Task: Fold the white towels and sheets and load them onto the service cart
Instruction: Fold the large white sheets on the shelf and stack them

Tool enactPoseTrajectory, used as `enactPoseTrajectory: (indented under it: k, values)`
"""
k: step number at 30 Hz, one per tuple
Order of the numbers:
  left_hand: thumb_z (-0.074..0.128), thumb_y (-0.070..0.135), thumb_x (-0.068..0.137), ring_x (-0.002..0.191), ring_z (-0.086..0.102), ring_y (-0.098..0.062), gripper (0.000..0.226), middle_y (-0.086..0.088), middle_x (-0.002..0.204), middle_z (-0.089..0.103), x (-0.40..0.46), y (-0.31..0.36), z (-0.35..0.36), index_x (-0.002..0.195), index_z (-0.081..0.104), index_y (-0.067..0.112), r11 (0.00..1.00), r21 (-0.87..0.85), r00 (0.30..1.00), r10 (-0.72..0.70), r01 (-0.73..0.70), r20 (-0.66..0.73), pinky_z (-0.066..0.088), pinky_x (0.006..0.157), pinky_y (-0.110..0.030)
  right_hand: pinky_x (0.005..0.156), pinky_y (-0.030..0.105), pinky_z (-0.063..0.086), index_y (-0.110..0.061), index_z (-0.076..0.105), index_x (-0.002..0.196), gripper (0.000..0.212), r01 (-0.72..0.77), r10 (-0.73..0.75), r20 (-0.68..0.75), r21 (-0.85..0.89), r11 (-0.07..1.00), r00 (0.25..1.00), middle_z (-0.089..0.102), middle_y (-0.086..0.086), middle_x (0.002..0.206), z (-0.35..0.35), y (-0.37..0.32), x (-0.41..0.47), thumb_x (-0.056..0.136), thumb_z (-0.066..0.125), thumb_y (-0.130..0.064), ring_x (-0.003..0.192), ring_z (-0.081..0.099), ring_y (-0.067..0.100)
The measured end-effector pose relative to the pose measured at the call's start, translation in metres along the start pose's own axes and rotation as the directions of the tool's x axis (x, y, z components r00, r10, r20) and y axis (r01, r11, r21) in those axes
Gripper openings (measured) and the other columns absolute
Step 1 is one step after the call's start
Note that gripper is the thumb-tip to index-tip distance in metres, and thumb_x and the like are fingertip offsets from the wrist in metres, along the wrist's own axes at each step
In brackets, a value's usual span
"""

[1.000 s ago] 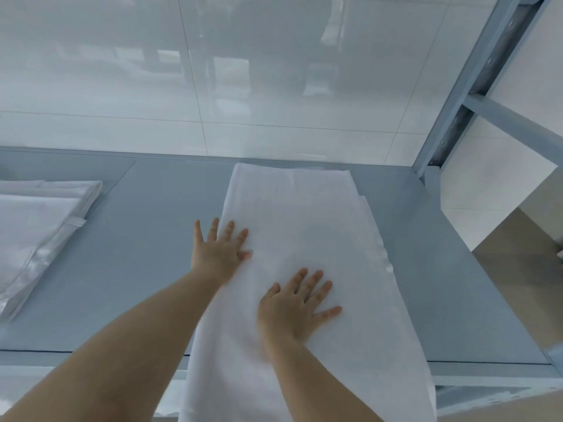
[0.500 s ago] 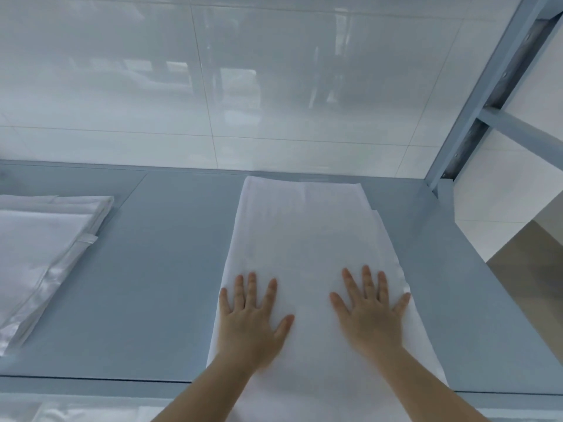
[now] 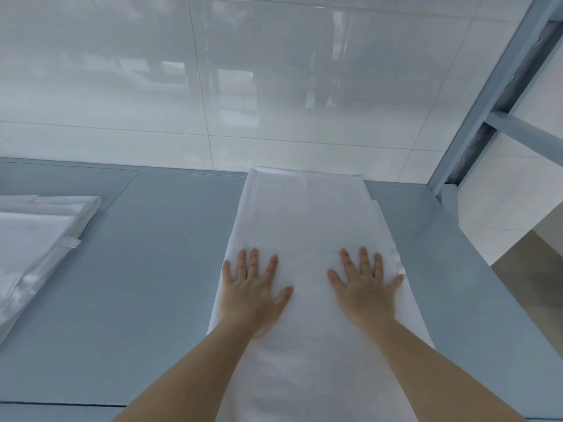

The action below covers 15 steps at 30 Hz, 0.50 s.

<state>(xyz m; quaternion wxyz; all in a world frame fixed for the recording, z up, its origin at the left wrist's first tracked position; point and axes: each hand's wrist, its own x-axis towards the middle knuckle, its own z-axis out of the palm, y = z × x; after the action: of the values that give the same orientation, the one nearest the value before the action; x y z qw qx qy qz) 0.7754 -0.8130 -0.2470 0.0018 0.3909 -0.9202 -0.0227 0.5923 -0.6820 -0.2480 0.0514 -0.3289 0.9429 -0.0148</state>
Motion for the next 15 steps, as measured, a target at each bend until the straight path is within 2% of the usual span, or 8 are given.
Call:
enactPoseTrajectory:
  k: [3, 5, 8, 11, 15]
  values:
    - [0.0, 0.072, 0.084, 0.148, -0.011, -0.03, 0.077, -0.009, 0.162, -0.004, 0.002, 0.0, -0.003, 0.152, -0.003, 0.036, 1.0, 0.001, 1.0, 0.014, -0.014, -0.005, -0.013, 0.114, -0.054, 0.108, 0.069, -0.007, -0.046, -0.012, 0.147, 0.062, 0.011, -0.01, 0.03, -0.023, 1.0, 0.999, -0.015, -0.006, 0.16, -0.009, -0.001, 0.004, 0.091, 0.004, -0.067, 0.147, -0.014, 0.023]
    - [0.014, 0.063, 0.093, 0.148, 0.005, -0.029, 0.066, -0.008, 0.161, 0.014, -0.003, 0.001, -0.006, 0.152, 0.017, 0.034, 0.999, -0.012, 0.997, 0.041, -0.042, -0.058, -0.007, 0.116, -0.052, 0.108, 0.069, -0.005, -0.043, -0.01, 0.149, 0.057, 0.052, -0.052, 0.017, -0.026, 0.998, 0.999, -0.015, -0.006, 0.16, -0.013, -0.004, -0.007, 0.097, 0.008, -0.058, 0.147, -0.015, 0.023]
    - [0.024, 0.043, 0.101, 0.145, 0.022, -0.024, 0.049, -0.003, 0.155, 0.033, -0.011, 0.004, -0.012, 0.146, 0.037, 0.026, 0.994, -0.035, 0.989, 0.101, -0.105, -0.104, 0.004, 0.118, -0.046, 0.111, 0.064, -0.01, -0.046, -0.005, 0.148, 0.054, 0.251, -0.252, 0.007, 0.05, 0.967, 0.968, -0.014, -0.012, 0.16, -0.008, -0.024, -0.051, 0.098, 0.012, -0.055, 0.147, -0.016, 0.018]
    - [0.021, 0.04, 0.103, 0.148, 0.013, -0.022, 0.051, -0.002, 0.159, 0.022, -0.026, 0.003, -0.014, 0.151, 0.026, 0.022, 0.99, -0.076, 0.992, 0.115, -0.118, -0.043, -0.001, 0.119, -0.043, 0.111, 0.06, -0.015, -0.052, -0.004, 0.146, 0.056, 0.401, -0.401, 0.057, 0.024, 0.916, 0.914, -0.01, -0.018, 0.159, 0.005, -0.034, -0.106, 0.092, 0.004, -0.064, 0.147, -0.015, 0.013]
    - [0.005, 0.056, 0.097, 0.148, -0.012, -0.018, 0.061, 0.004, 0.161, -0.009, -0.064, -0.016, -0.01, 0.152, -0.008, 0.033, 0.98, 0.005, 0.974, 0.199, -0.201, 0.107, -0.015, 0.117, -0.044, 0.114, 0.053, -0.015, -0.052, -0.018, 0.143, 0.065, 0.327, -0.325, 0.062, -0.024, 0.945, 0.944, -0.015, -0.018, 0.158, 0.003, -0.005, -0.135, 0.08, -0.013, -0.068, 0.146, -0.017, 0.011]
